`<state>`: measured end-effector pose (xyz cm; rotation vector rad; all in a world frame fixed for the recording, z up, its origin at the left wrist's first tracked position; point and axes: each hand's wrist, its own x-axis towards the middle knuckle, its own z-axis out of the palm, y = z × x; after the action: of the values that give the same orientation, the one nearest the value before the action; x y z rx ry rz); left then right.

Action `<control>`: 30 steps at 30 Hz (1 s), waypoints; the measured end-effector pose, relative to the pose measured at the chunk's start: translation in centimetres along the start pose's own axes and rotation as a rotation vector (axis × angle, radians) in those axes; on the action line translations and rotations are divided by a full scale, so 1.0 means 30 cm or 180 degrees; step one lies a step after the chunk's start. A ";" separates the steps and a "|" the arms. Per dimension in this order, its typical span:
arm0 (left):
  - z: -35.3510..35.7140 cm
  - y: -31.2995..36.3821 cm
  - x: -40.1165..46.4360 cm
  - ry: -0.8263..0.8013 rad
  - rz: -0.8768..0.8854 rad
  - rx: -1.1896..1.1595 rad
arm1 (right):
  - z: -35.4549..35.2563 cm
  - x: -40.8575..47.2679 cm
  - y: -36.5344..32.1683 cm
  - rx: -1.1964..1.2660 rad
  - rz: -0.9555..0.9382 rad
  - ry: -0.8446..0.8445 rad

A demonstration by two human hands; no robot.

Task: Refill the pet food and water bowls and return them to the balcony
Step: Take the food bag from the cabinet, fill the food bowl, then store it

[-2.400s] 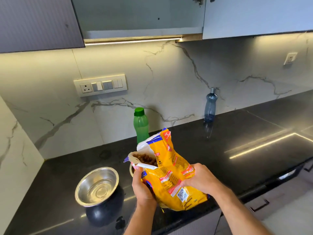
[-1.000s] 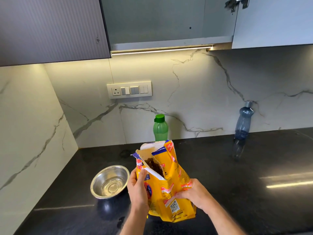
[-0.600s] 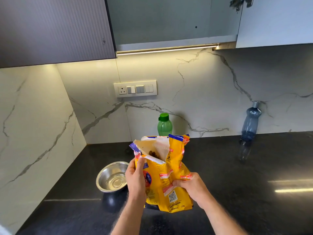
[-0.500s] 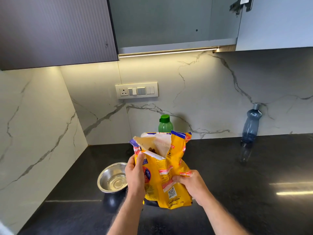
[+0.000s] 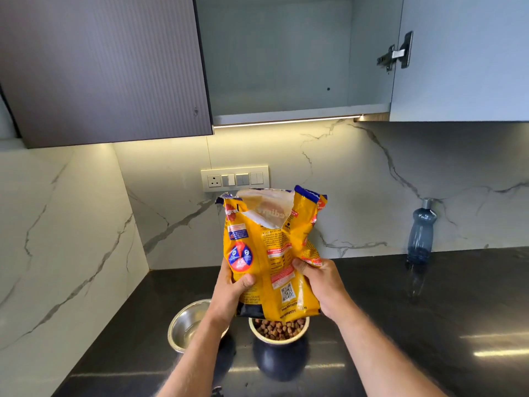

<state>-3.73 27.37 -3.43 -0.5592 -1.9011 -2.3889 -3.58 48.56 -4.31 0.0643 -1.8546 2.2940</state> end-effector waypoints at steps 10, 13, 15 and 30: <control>0.020 0.052 0.052 0.0394 0.0217 -0.0205 | 0.015 0.034 -0.173 -0.0480 -0.0396 -0.0584; 0.040 0.104 0.094 0.0398 0.0329 -0.0252 | 0.016 0.042 -0.247 -0.0573 -0.0557 -0.0769; 0.055 0.142 0.124 0.0401 0.0388 -0.0254 | 0.017 0.054 -0.301 -0.0651 -0.0627 -0.0912; 0.205 0.398 0.271 0.0449 0.0648 0.0075 | 0.003 0.145 -0.552 -0.0568 -0.1029 -0.0557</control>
<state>-6.78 31.79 11.31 -0.5382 -1.7230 -2.2139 -4.95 52.29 12.35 0.5140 -1.9547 1.9520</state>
